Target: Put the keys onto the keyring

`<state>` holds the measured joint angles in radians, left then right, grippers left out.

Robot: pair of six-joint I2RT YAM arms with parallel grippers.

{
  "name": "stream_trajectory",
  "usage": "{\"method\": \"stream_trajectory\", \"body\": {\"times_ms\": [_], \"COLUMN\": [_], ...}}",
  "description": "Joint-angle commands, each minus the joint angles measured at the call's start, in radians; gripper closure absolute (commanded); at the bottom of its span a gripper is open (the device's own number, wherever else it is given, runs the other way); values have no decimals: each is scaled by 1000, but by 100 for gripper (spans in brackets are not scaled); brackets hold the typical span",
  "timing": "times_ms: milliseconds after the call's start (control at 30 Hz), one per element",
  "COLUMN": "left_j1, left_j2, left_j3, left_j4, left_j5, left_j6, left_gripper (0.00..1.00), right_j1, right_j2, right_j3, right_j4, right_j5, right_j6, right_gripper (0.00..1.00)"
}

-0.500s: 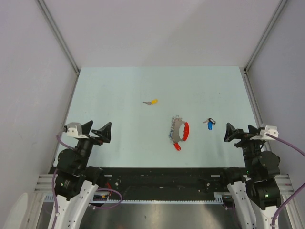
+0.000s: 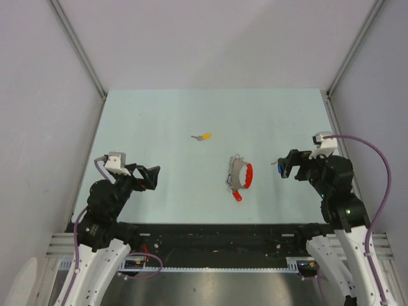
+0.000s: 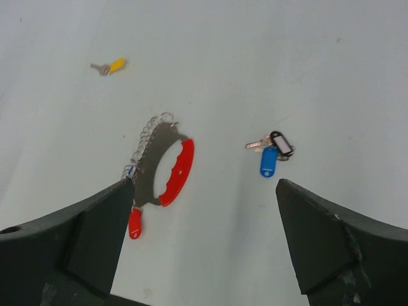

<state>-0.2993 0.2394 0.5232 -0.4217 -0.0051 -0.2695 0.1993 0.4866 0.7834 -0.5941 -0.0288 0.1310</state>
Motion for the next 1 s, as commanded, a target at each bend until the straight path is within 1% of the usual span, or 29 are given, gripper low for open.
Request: {"method": "stream_trajectory", "body": {"times_ms": [0,33,100,133,200,233,267,333,367,433,467,600,700,767,967], "left_j1": [-4,-4,-7,-11,-23,-29,-35,-52,-57,-70,-76,-96,-98,-98,-100], "left_j2": [-15,-31,-44,-55,-61,-64,-69,-80,-84,-91,-97,-101,-104,-104,-100], "left_j3": [37,32,11,2,-5,0,4,12,9,5,3,4,5,4,5], "left_j4": [-9,-3,11,18,21,18,11,6,6,6,8,0,0,-5,-5], "left_j5": [51,68,88,96,93,80,58,40,37,37,40,25,22,22,22], "left_j6": [-36,-43,-62,-62,-57,-51,-47,-39,-39,-39,-39,-36,-36,-33,-33], "left_gripper": [0,0,0,0,0,0,0,0,0,0,0,0,0,0,0], "right_j1": [8,18,44,95,164,210,282,342,388,423,446,540,589,614,678], "right_j2": [168,257,347,421,490,551,579,641,705,774,843,982,1061,1083,1121], "right_j3": [40,42,42,42,42,42,43,43,43,51,59,108,149,165,169], "right_j4": [23,20,23,34,62,104,128,206,230,299,316,367,364,349,343], "right_j5": [-158,-163,-158,-149,-90,-60,-36,-10,-10,-5,0,29,99,148,152], "right_j6": [67,81,108,116,130,145,156,171,174,190,191,199,202,208,223], "right_gripper": [0,0,0,0,0,0,0,0,0,0,0,0,1,2,8]}}
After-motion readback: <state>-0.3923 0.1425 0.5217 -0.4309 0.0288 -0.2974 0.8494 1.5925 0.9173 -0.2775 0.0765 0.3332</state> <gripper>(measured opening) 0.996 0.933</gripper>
